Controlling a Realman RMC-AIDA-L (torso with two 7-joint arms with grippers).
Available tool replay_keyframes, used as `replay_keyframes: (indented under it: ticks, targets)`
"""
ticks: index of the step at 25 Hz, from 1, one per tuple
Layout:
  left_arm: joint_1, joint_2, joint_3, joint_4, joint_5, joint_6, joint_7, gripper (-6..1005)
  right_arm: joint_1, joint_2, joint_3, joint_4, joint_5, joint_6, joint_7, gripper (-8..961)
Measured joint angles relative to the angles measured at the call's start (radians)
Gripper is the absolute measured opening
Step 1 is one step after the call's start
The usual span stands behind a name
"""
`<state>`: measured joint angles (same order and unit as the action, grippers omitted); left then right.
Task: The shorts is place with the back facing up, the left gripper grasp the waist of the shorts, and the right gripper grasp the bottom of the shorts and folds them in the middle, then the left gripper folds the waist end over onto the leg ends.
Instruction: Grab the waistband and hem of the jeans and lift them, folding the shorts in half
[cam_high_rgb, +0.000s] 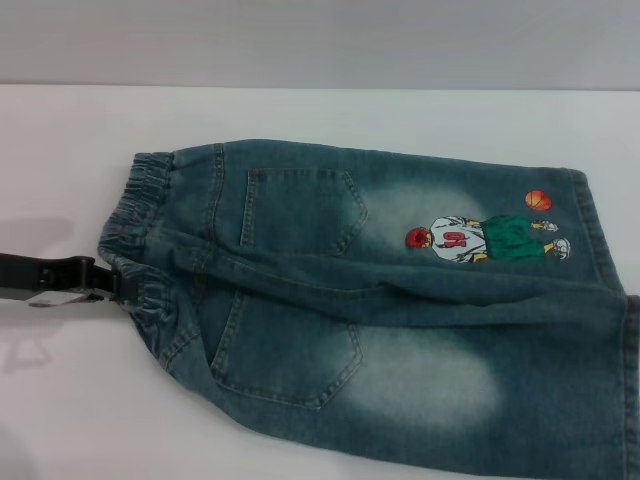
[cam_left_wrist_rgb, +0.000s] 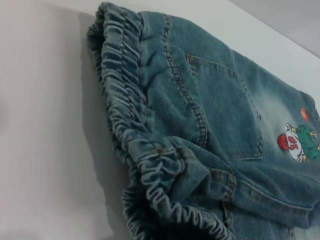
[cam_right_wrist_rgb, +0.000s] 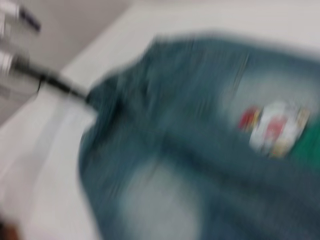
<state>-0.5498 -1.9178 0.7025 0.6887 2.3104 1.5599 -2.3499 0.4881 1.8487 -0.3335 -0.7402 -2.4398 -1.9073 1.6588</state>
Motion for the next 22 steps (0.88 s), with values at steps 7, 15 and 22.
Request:
replay_keyframes:
  ticks: [7, 15, 22]
  targets:
    - [-0.001, -0.004, -0.001, 0.0, -0.001, -0.016, 0.002, 40, 0.003, 0.023, 0.027, -0.035, 0.283, 0.13, -0.007, 558]
    - [0.001, -0.006, -0.002, 0.0, 0.0, -0.029, 0.003, 40, 0.009, 0.078, 0.028, -0.016, 0.522, 0.299, -0.015, 558]
    - [0.006, -0.006, -0.008, 0.0, 0.0, -0.032, 0.003, 40, 0.001, 0.157, 0.029, -0.129, 0.59, 0.428, -0.064, 558]
